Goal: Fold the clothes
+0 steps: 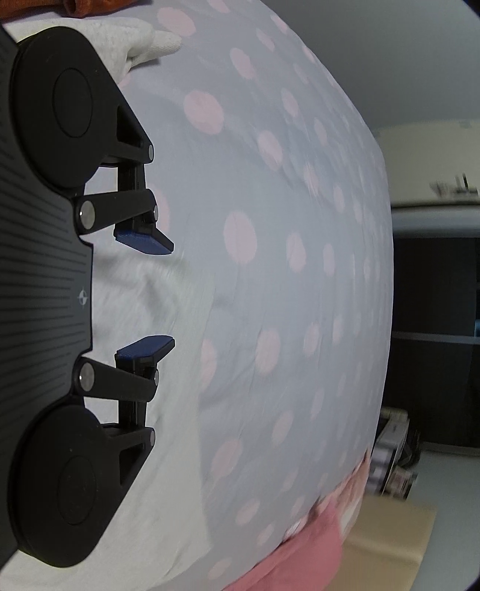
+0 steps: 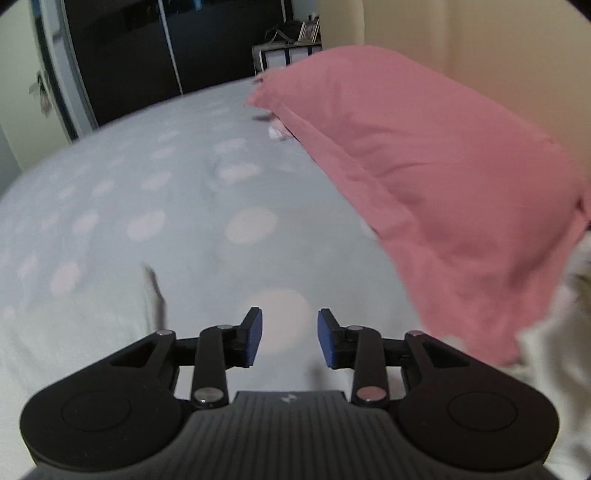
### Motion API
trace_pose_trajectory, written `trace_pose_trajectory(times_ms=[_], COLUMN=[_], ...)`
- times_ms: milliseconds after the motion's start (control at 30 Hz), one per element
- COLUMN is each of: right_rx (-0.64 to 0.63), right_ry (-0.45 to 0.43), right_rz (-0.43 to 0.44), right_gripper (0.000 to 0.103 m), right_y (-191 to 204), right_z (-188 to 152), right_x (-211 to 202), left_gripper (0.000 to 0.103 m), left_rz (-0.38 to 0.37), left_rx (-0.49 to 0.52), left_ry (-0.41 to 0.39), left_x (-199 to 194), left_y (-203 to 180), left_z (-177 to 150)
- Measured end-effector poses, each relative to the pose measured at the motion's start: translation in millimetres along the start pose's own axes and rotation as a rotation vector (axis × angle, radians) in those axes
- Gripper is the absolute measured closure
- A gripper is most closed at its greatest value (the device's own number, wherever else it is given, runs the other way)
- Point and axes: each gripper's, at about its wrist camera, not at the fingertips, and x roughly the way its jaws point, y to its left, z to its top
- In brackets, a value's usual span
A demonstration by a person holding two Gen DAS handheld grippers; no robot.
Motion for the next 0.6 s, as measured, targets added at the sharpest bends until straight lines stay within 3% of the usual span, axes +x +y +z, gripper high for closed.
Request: trace_pose_trajectory(times_ms=[100, 300, 433, 467, 500, 567, 600], right_rx=[-0.042, -0.062, -0.07, -0.075, -0.078, -0.083, -0.09], right_ry=[0.015, 0.082, 0.126, 0.132, 0.141, 0.159, 0.159], right_rz=[-0.031, -0.081, -0.075, -0.074, -0.07, -0.06, -0.057], right_gripper=[0.044, 0.044, 0.046, 0.052, 0.071, 0.091, 0.092], right_y=[-12, -38, -45, -46, -46, -45, -44], right_z=[-15, -56, -77, -80, -82, -84, -83], right_x=[-24, -43, -32, -29, -25, -23, -23], left_gripper=[0.056, 0.056, 0.057, 0.057, 0.057, 0.057, 0.057], left_rz=[-0.055, -0.112, -0.131, -0.13, -0.126, -0.115, -0.11], left_rx=[0.067, 0.199, 0.222, 0.223, 0.222, 0.222, 0.22], left_ry=[0.008, -0.003, 0.063, 0.078, 0.087, 0.092, 0.094], left_x=[-18, -56, -70, -74, -77, -83, -86], left_y=[-21, -63, -82, -85, -88, -91, -92], left_z=[-9, -38, -57, -61, -65, -71, -73])
